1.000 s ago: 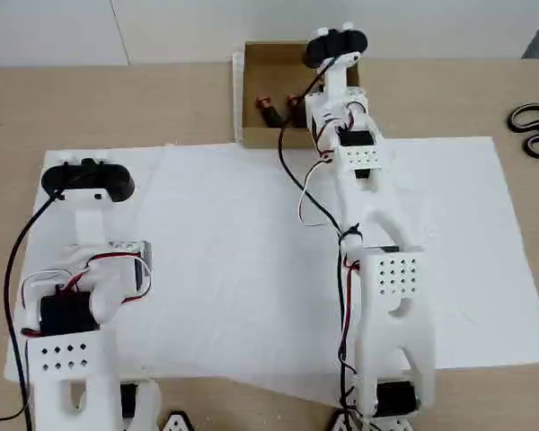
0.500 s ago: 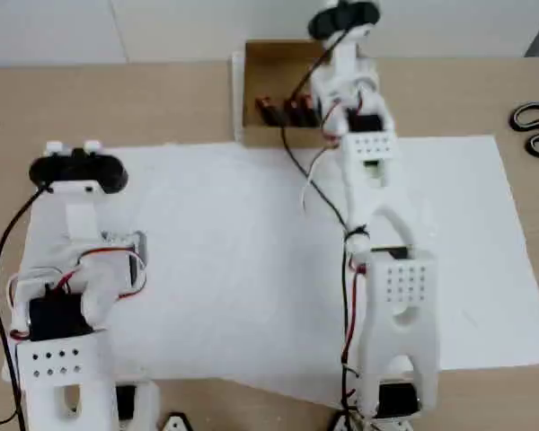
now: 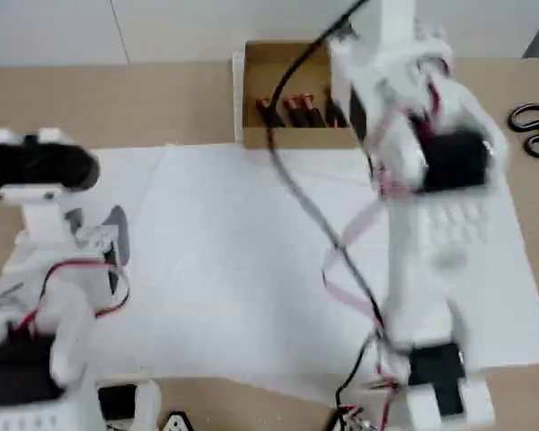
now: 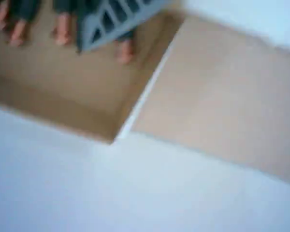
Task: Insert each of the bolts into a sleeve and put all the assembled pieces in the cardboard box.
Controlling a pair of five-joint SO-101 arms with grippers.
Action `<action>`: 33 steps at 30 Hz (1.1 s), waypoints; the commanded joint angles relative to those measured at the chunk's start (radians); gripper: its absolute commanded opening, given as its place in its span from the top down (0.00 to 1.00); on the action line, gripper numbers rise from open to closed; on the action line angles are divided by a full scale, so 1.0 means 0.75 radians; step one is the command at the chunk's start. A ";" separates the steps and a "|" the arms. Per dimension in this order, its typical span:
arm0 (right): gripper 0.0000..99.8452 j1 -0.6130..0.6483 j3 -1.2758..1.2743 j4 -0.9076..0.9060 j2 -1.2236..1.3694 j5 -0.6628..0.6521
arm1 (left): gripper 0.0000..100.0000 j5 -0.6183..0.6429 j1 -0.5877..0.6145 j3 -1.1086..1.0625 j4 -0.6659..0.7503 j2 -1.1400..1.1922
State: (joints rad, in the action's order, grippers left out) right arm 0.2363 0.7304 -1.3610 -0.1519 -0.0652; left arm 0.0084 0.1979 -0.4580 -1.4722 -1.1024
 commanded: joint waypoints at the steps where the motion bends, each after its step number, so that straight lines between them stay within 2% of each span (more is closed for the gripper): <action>1: 0.83 0.052 0.065 -0.318 -0.341 -0.010 | 0.85 -0.004 0.004 0.044 0.006 -0.225; 3: 0.83 0.052 0.057 -0.404 -0.470 -0.010 | 0.85 -0.004 0.004 0.003 0.031 -0.366; 7: 0.83 0.050 -0.049 -0.410 -0.676 -0.010 | 0.85 -0.004 0.004 -0.230 0.143 -0.624; 12: 0.83 0.048 -0.591 -0.408 -0.940 -0.010 | 0.85 -0.004 0.004 -0.592 0.315 -0.947; 14: 0.83 0.032 -0.882 -0.373 -1.046 -0.010 | 0.85 -0.004 0.006 -0.686 0.378 -0.970; 17: 0.83 -0.044 -1.330 -0.118 -1.192 -0.012 | 0.85 -0.004 0.006 -0.758 0.432 -0.939; 20: 0.83 -0.126 -1.761 0.267 -1.323 -0.012 | 0.85 -0.004 0.006 -0.844 0.493 -0.953; 26: 0.83 -0.175 -2.533 0.971 -1.570 -0.016 | 0.85 -0.004 0.006 -1.153 0.544 -0.953; 29: 0.83 -0.173 -2.811 1.153 -1.707 -0.016 | 0.85 -0.004 0.002 -1.253 0.552 -0.953; 33: 0.83 -0.173 -3.079 1.190 -1.902 -0.010 | 0.85 -0.004 0.002 -1.370 0.550 -0.953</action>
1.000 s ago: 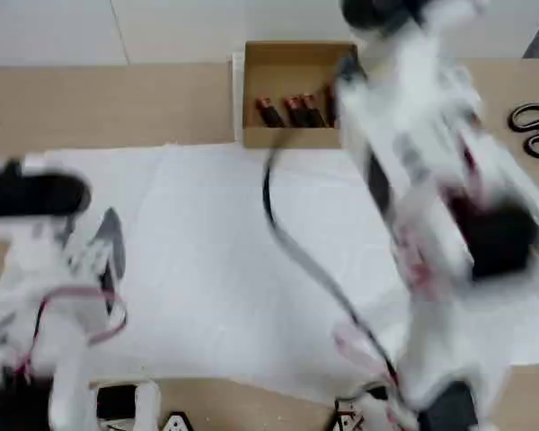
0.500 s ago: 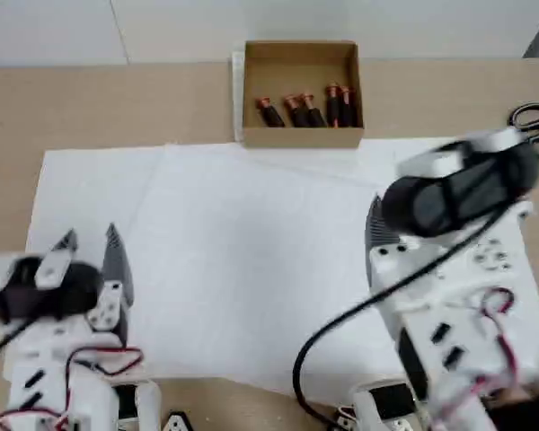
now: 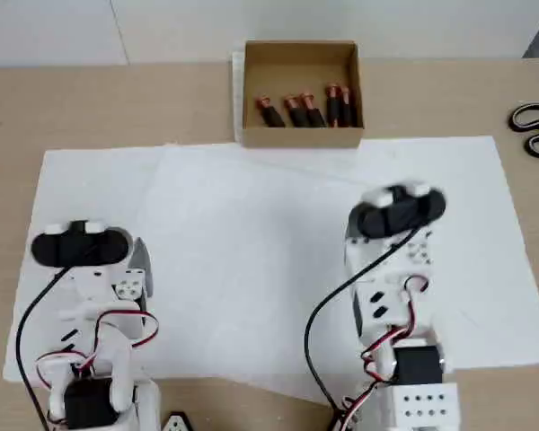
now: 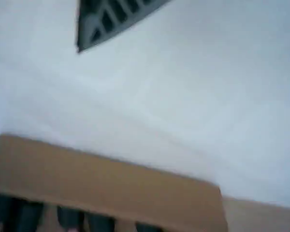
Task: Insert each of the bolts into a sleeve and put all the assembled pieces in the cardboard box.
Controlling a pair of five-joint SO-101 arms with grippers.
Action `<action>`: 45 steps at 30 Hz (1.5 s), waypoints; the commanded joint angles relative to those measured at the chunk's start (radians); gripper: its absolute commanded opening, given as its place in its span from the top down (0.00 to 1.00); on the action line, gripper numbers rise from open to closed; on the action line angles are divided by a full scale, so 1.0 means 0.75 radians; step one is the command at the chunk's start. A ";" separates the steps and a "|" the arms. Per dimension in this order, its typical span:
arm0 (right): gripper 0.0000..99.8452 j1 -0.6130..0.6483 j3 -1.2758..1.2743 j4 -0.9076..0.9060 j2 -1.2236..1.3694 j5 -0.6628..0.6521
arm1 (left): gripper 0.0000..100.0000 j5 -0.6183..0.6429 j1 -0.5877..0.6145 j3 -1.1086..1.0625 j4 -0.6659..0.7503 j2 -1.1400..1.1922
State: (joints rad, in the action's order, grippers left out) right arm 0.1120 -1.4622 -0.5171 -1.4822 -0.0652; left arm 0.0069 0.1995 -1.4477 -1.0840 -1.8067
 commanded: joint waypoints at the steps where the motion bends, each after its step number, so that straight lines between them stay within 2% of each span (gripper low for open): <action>1: 0.83 -0.001 -0.203 0.058 -0.179 -0.010 | 0.85 -0.002 0.000 -0.077 0.029 -0.014; 3: 0.83 -0.001 -0.293 0.052 -0.285 -0.010 | 0.85 -0.002 0.000 -0.132 0.027 -0.014; 8: 0.83 0.001 -0.297 -0.214 -0.431 -0.008 | 0.85 0.002 -0.002 -0.228 0.027 -0.014; 17: 0.83 0.001 -0.295 -0.547 -0.443 -0.008 | 0.85 0.004 -0.002 -0.244 0.027 -0.014; 45: 0.83 0.001 -0.295 -0.549 -0.443 -0.008 | 0.85 0.004 -0.002 -0.244 0.031 -0.014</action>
